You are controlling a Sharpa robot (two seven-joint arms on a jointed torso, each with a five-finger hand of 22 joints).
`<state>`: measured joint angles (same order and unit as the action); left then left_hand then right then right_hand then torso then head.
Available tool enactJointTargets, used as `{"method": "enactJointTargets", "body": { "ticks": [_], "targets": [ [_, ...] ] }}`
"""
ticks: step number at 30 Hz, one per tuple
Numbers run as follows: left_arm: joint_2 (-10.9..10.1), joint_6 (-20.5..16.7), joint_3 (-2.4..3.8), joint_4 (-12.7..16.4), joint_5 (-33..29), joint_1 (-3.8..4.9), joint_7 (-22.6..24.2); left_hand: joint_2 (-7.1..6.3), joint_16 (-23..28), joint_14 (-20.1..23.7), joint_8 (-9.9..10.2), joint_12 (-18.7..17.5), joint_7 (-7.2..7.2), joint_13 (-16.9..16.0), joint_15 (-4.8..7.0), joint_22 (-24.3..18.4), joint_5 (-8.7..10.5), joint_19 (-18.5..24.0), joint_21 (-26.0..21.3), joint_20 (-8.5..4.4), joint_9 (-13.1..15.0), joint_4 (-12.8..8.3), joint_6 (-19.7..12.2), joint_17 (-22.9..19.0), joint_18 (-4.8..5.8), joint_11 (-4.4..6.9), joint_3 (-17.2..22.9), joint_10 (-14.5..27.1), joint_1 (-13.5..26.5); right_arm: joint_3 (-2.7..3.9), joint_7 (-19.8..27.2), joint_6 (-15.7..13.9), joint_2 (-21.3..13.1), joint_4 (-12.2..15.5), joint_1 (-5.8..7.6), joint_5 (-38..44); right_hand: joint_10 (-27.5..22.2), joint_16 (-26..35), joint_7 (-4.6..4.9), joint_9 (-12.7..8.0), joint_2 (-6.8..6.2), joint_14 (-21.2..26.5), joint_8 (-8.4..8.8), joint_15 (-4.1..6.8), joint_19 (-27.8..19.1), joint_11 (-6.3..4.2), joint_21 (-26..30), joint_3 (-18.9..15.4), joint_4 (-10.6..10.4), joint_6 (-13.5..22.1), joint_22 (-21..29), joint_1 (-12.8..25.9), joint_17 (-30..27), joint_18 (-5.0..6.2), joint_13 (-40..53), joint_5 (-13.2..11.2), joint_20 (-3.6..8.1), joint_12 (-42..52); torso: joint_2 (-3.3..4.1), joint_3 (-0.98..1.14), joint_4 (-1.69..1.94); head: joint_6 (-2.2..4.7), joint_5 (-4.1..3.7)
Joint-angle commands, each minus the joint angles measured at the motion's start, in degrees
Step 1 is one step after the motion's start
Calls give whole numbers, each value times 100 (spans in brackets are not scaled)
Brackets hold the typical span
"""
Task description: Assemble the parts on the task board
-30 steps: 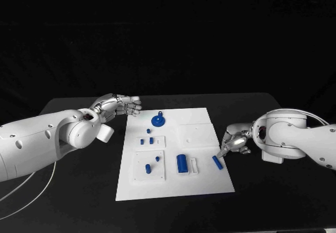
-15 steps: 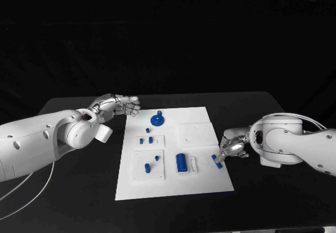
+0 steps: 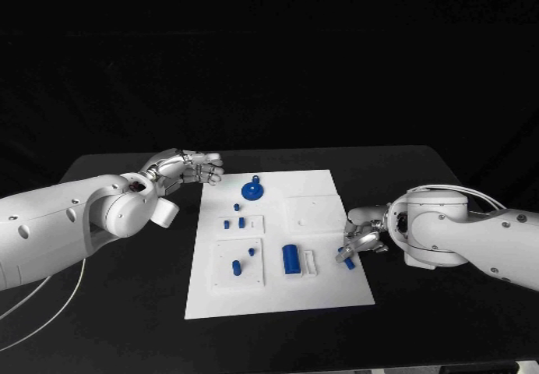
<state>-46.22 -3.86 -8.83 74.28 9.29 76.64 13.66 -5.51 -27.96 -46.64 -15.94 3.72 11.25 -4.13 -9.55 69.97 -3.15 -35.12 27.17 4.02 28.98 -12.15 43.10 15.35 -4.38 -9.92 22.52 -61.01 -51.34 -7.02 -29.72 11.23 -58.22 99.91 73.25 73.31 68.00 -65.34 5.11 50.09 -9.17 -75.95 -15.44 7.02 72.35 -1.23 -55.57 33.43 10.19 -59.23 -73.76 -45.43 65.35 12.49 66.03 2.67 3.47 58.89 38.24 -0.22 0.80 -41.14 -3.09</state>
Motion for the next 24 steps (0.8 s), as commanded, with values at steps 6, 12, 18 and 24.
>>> {"method": "enactJointTargets", "body": {
  "ticks": [6,12,18,24],
  "targets": [
    [-21,48,3,20,54,5,4,-12,41,29,-36,26,18,7,-17,12,20,-37,-24,-5,-10,41,-36,11,-62,4,-3,26,32,-71,-74,172,170,-69,-192,1006,32,-9,-35,-1385,184,5,-8,43,-5,-38,-28,48,193,-30,-15,-210,10,251,1,13,-27,1,-2,12,-8,-36,13],
    [-36,60,3,27,114,5,-16,-16,41,27,-38,27,17,7,-16,15,21,-38,-25,-5,-10,41,-35,14,-62,4,-5,24,32,-86,-88,246,226,-96,-302,1099,44,-10,-39,-1372,213,4,-15,42,-6,-41,-33,74,245,-44,-17,-282,9,250,0,13,-39,-2,-3,9,-8,-46,20],
    [-62,74,3,35,114,5,-21,-15,42,26,-39,28,17,6,-16,17,20,-40,-25,-5,-11,43,-34,16,-62,4,-5,24,33,-109,-127,476,248,-66,-329,846,46,-6,-34,-1366,218,7,-8,36,-17,-36,-35,43,308,-36,-20,-309,4,250,-7,13,-59,-17,-2,4,-11,-62,16],
    [-81,66,3,70,150,6,12,-10,43,26,-40,28,17,6,-16,19,20,-41,-26,-6,-12,43,-35,18,-63,4,-3,24,29,-128,-112,443,271,-37,-367,746,35,2,-25,-1366,245,12,9,27,-35,-27,-30,-8,347,-17,-21,-293,-3,251,-16,13,-80,-39,-3,-3,-6,-77,-6]
  ]
}}
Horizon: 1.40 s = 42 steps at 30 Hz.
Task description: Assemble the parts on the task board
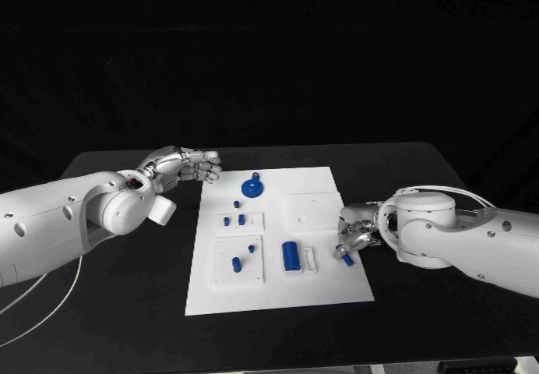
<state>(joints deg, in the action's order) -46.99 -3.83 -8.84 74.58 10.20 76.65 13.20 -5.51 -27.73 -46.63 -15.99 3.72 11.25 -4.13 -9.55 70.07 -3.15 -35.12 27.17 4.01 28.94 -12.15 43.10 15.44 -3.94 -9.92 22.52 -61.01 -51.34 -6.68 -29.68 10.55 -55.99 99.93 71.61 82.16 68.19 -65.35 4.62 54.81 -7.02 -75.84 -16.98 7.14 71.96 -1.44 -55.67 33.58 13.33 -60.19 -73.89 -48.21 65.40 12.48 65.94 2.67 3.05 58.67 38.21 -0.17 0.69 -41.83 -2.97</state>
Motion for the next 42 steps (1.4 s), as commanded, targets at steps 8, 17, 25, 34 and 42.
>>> {"method": "enactJointTargets", "body": {
  "ticks": [8,17,25,34,42],
  "targets": [
    [-16,67,4,74,79,5,78,12,24,25,-39,28,16,6,-15,14,19,-42,-29,-7,-11,36,-35,14,-109,5,6,23,7,-164,-95,125,64,-119,-217,-835,49,16,23,-1844,205,-7,179,13,16,-7,0,613,-64,37,17,-376,-28,251,-24,15,-69,-42,0,-8,8,-8,4],
    [-34,61,4,75,79,5,81,28,27,25,-41,28,15,6,-15,19,19,-43,-32,-6,-12,30,-35,17,-108,5,10,23,-6,-162,7,-501,94,-92,-217,-1758,82,8,15,-1844,336,-17,184,17,41,-16,-32,1057,-188,-10,6,-402,-34,252,-12,25,-83,-31,2,1,13,-17,37],
    [-34,62,4,70,79,4,75,34,28,25,-42,28,16,6,-16,21,19,-43,-33,-6,-13,28,-36,19,-108,5,10,23,-10,-158,112,-846,90,-24,-214,-2225,119,5,10,-1840,211,-23,178,23,64,-19,-53,1025,-229,-46,1,-235,-39,252,-10,30,-90,-22,2,4,8,-14,73],
    [-28,71,3,64,79,4,72,36,29,25,-43,28,16,6,-16,23,20,-43,-34,-5,-15,26,-37,21,-107,5,9,23,-13,-135,343,-1226,127,38,-206,-2639,128,6,6,-1845,38,-27,197,34,74,-25,-60,714,-206,-50,6,-1,-50,252,-11,76,-62,-32,2,5,9,-16,106],
    [-25,85,3,62,80,4,58,36,31,26,-44,27,17,6,-17,26,20,-43,-35,-5,-16,24,-38,23,-106,4,5,24,-14,-134,369,-1288,158,51,-205,-2817,129,10,1,-1845,40,-24,200,40,73,-30,-54,642,-186,-56,12,17,-54,251,-11,98,-46,-36,4,0,7,-14,106]
  ]
}}
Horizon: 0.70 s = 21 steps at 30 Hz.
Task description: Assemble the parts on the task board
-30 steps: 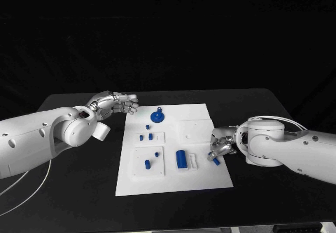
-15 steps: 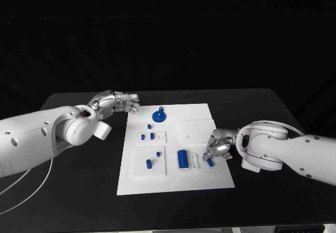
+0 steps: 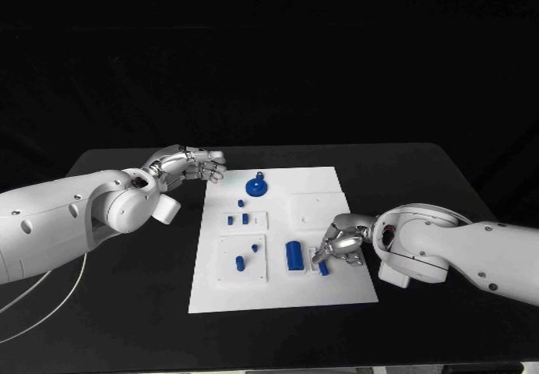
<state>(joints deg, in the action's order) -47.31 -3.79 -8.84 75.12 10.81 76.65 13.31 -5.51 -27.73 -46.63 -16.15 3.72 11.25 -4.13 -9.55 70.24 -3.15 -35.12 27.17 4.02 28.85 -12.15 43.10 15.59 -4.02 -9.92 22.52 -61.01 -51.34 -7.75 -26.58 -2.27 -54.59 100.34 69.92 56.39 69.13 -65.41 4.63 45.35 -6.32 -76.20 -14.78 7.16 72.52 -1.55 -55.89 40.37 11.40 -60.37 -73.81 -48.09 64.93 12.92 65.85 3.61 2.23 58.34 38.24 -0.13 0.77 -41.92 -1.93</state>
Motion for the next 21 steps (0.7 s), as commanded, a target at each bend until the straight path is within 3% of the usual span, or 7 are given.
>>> {"method": "enactJointTargets", "body": {
  "ticks": [1,21],
  "targets": [
    [8,86,4,8,19,4,43,35,31,26,-28,27,17,6,-17,10,20,-42,-36,-5,-7,23,-38,8,-97,4,4,24,-13,-26,60,0,19,10,-36,-243,36,17,0,-900,-29,12,-20,39,16,-18,-32,-41,9,-39,4,6,-7,208,-2,5,36,-2,0,-5,-1,-9,5],
    [8,107,3,11,23,4,25,34,37,29,-28,25,20,7,-19,15,20,-41,-41,-3,-11,22,-43,12,-96,2,-5,27,-10,-10,51,-51,131,-3,-35,-115,41,18,-3,-899,-11,12,-19,44,18,-22,-28,-79,19,-45,9,11,-9,208,-1,23,48,-3,1,-1,0,7,18]
  ]
}}
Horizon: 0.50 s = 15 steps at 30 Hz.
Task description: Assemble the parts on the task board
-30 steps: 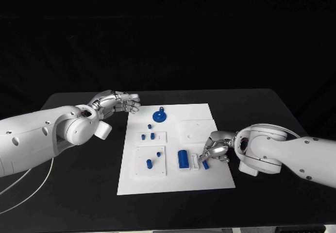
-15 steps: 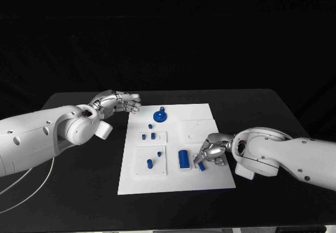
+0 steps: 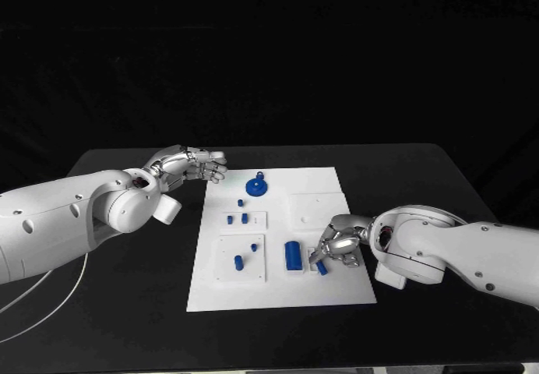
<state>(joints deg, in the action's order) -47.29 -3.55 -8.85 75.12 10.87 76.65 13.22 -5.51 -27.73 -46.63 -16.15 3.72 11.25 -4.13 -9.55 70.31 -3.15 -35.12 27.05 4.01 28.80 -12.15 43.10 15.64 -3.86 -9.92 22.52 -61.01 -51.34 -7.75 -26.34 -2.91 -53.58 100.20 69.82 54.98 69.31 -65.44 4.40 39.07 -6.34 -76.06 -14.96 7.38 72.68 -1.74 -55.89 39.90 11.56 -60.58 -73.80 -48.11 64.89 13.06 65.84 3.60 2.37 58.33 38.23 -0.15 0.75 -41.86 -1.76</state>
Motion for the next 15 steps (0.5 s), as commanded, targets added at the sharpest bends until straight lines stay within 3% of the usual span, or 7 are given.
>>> {"method": "enactJointTargets", "body": {
  "ticks": [1,8,15],
  "targets": [
    [6,85,4,10,18,4,32,34,37,29,-28,25,20,7,-19,8,20,-41,-28,-3,-7,22,-43,8,-111,2,-5,27,-9,-7,27,13,32,11,-26,24,23,20,19,-270,-8,-1,-1,23,3,-4,-29,-34,2,-26,9,14,-5,194,0,24,35,-2,2,1,3,-1,3],
    [0,95,3,13,24,4,19,35,38,29,-29,26,20,7,-19,10,20,-41,-30,-2,-8,24,-44,10,-111,2,-8,27,-6,25,6,-60,41,42,-24,-5,36,19,12,-267,2,-1,-5,28,8,-9,-26,-67,-15,-42,14,41,-6,194,2,32,43,2,0,-2,1,-7,25],
    [-6,105,3,14,28,5,7,36,40,29,-30,26,20,7,-20,12,21,-42,-32,-2,-9,28,-44,11,-110,2,-12,27,1,58,-25,-19,55,29,-8,-8,62,20,-2,-266,7,2,1,44,9,-25,-9,-171,-230,-72,33,307,-12,194,6,-18,60,2,1,-2,-1,-12,48]
  ]
}}
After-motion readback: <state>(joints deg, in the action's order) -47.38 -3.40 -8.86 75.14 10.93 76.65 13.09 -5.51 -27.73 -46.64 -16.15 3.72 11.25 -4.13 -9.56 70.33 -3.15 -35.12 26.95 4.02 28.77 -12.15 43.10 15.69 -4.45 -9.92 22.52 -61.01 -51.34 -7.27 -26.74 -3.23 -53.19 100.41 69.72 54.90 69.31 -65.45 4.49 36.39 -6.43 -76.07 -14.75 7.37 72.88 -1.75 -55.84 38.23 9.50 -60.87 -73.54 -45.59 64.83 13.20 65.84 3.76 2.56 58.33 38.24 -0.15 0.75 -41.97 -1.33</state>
